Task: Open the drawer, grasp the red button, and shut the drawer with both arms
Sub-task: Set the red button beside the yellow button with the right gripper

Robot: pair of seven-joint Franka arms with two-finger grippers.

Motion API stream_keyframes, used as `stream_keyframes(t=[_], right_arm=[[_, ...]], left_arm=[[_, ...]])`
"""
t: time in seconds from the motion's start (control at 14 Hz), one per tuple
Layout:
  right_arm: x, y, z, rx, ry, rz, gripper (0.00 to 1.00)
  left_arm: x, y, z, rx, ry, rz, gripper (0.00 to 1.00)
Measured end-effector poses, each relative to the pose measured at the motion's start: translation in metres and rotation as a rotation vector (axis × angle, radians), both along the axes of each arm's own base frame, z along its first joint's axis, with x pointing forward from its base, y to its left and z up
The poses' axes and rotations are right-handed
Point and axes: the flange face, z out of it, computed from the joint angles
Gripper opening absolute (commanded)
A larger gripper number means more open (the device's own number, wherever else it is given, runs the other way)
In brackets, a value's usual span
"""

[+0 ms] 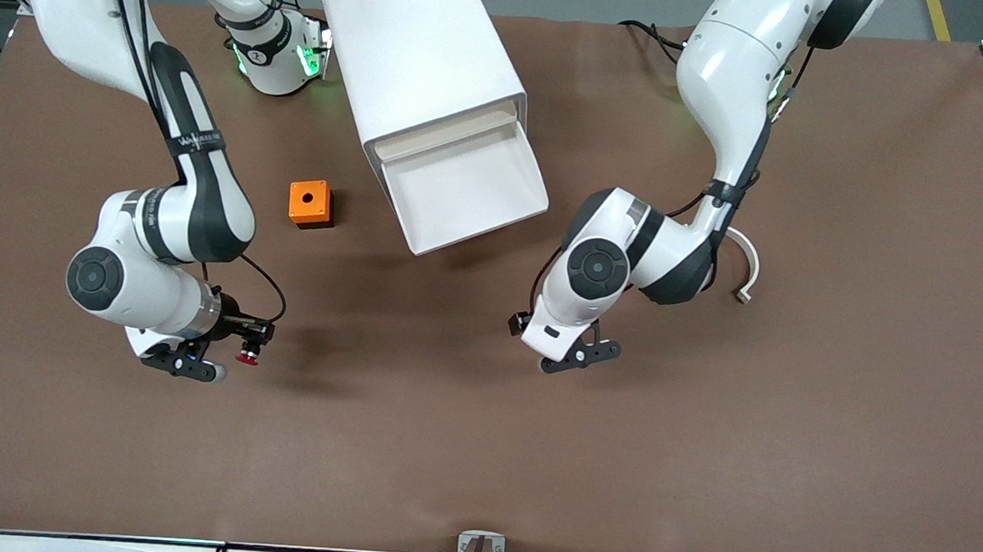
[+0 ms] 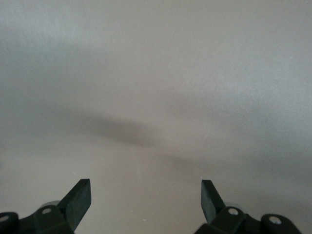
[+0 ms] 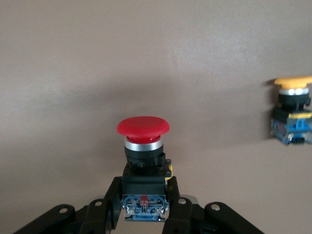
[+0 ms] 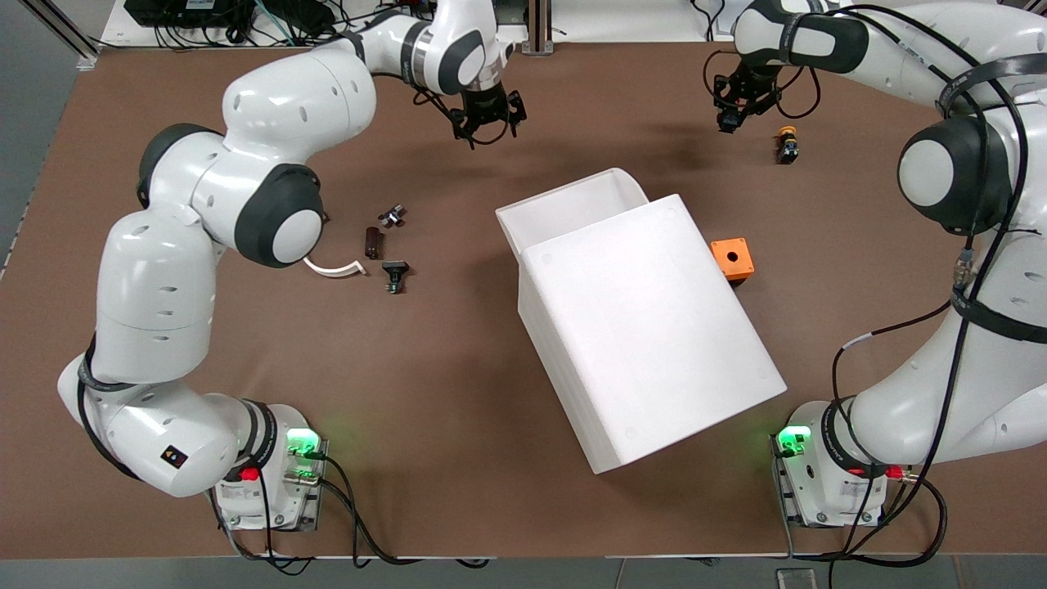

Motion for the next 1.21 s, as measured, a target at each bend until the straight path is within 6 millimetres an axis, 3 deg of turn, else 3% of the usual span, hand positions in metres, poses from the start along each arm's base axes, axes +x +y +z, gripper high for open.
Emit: stream_keyframes(t=[0.43, 0.64, 1.0, 1.21], right_arm=[[0.006, -0.051, -0.052, 0.006, -0.002, 0.088, 0.01], [0.006, -0.064, -0.065, 0.008, 0.011, 0.088, 0.09], [0.004, -0.064, -0.076, 0.008, 0.023, 0.089, 0.49], [0.003, -0.067, -0.081, 0.008, 0.027, 0.084, 0.72]], left_arm=[[-0.047, -0.057, -0.012, -0.013, -0.013, -0.01, 0.99], [-0.075, -0.083, -0.015, -0.017, 0.02, 0.023, 0.99], [-0.092, -0.077, 0.009, 0.051, 0.107, 0.008, 0.99], [-0.108, -0.086, 0.009, 0.058, 0.128, -0.019, 0.99]])
